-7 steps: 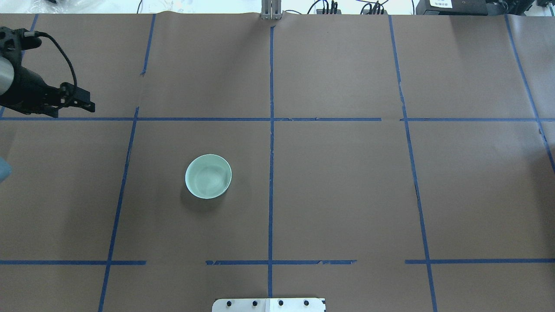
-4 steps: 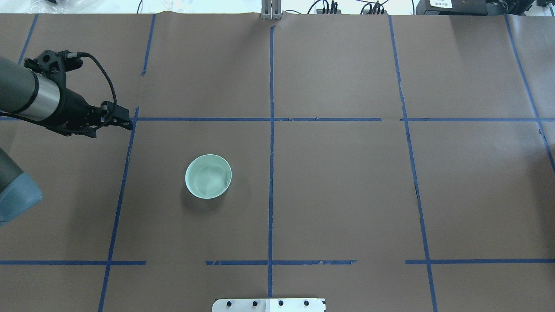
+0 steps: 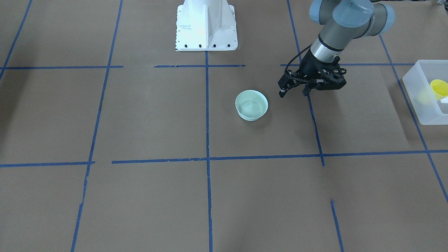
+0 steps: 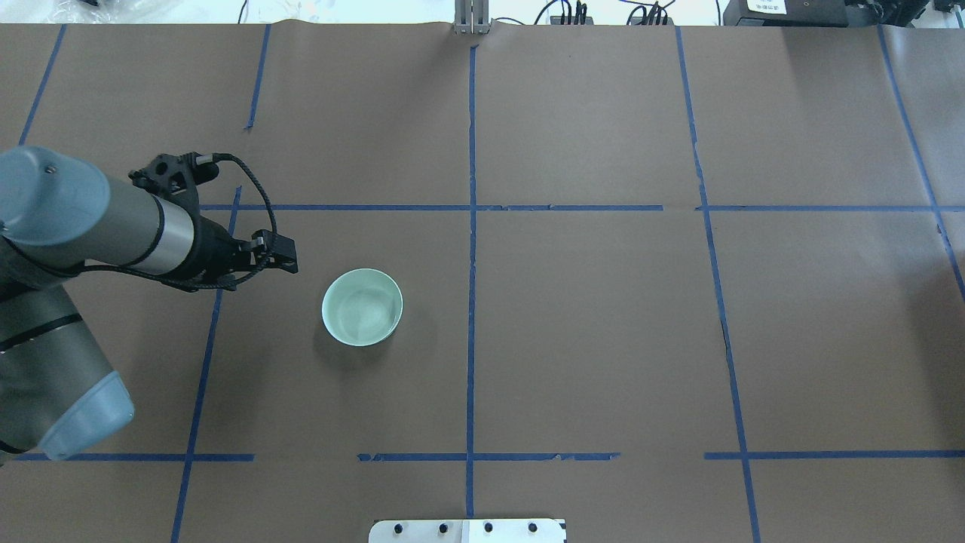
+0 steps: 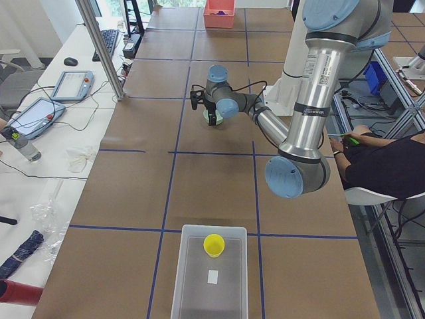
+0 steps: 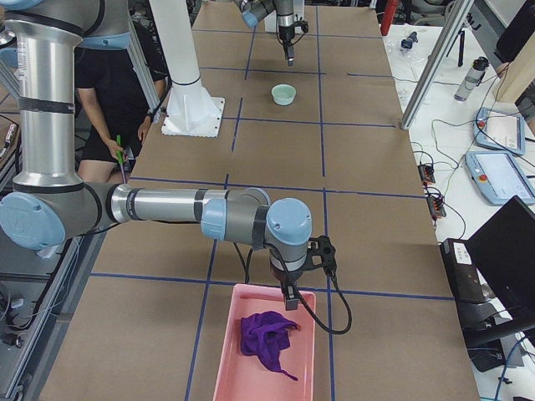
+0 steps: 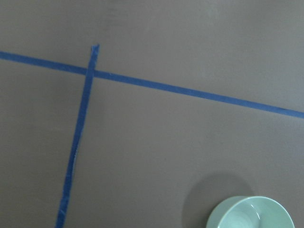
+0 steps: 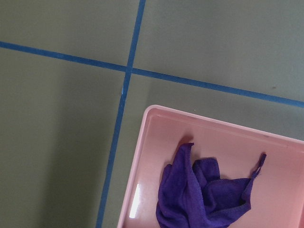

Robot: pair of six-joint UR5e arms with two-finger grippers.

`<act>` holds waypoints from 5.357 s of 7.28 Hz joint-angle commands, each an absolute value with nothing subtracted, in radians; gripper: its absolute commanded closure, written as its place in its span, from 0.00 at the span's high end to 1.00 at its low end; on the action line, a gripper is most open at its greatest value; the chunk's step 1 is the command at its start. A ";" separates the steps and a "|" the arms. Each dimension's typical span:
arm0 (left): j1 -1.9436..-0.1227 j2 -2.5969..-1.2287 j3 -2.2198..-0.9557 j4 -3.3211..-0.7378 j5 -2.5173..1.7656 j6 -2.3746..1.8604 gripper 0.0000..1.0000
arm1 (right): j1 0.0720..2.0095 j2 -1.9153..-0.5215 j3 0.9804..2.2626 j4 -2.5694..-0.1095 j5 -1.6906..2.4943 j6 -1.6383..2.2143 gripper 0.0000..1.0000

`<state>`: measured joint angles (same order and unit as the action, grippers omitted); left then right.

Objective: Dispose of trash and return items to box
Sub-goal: 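Move the left gripper to the green bowl rim and grip it, then lift the green bowl with the left gripper and carry it toward the clear bin, then lower the green bowl into the clear bin and open the left gripper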

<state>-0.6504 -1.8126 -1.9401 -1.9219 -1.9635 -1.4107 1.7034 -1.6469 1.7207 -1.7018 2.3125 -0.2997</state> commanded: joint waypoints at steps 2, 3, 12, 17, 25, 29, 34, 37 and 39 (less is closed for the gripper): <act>-0.549 -1.891 -1.830 -1.921 -1.864 -1.480 1.00 | 1.620 -1.644 1.805 -1.700 2.325 -0.045 1.00; -0.531 -1.897 -1.809 -1.922 -1.852 -1.485 1.00 | 1.618 -1.644 1.807 -1.700 2.370 -0.041 1.00; -0.520 -1.927 -1.837 -1.873 -1.896 -1.491 0.00 | 1.618 -1.646 1.806 -1.700 2.399 -0.043 1.00; -0.779 -1.918 -1.991 -1.658 -1.980 -1.300 0.00 | 1.589 -1.655 1.799 -1.700 2.378 -0.051 1.00; -1.303 -1.709 -1.860 -1.624 -2.254 -0.491 0.00 | 1.586 -1.651 1.664 -1.525 2.394 0.023 1.00; -1.555 -1.631 -1.616 -1.629 -2.257 -0.012 0.00 | 1.586 -1.648 1.675 -1.520 2.405 0.057 1.00; -1.684 -1.420 -1.453 -1.847 -2.143 0.261 0.00 | 1.586 -1.646 1.689 -1.522 2.405 0.057 1.00; -1.686 -1.393 -1.379 -1.980 -2.067 0.259 0.00 | 1.586 -1.646 1.689 -1.522 2.404 0.057 1.00; -1.686 -1.405 -1.374 -1.980 -2.057 0.253 0.30 | 1.586 -1.646 1.689 -1.522 2.404 0.057 1.00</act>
<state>-1.6856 -1.4003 -1.3770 -1.9758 -2.0690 0.2547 1.5864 -1.6460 1.6889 -1.5217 2.4038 0.0568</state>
